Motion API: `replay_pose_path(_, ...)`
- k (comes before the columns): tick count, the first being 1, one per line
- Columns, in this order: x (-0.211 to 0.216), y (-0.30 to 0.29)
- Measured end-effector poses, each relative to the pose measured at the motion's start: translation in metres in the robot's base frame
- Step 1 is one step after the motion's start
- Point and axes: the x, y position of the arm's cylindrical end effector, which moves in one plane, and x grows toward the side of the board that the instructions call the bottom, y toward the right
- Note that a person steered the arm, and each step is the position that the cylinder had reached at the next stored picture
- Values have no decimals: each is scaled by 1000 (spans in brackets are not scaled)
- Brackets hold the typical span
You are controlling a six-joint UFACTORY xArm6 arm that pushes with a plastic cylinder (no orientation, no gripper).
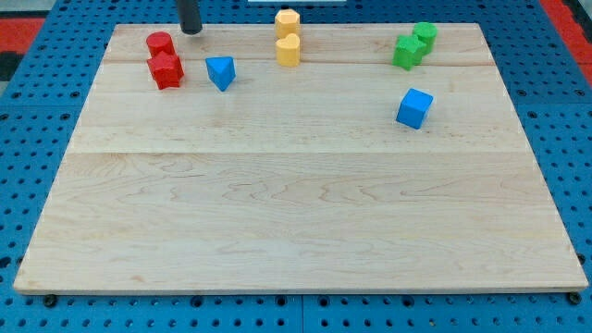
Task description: Place the red blocks at the center of the board
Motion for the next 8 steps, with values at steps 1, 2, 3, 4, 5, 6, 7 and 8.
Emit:
replay_pose_path(1, 4, 4)
replay_pose_path(2, 4, 11)
replay_pose_path(3, 5, 21)
replay_pose_path(4, -16, 20)
replay_pose_path(5, -13, -10)
replay_pose_path(6, 5, -38)
replay_pose_path(7, 41, -33)
replay_pose_path(8, 69, -18)
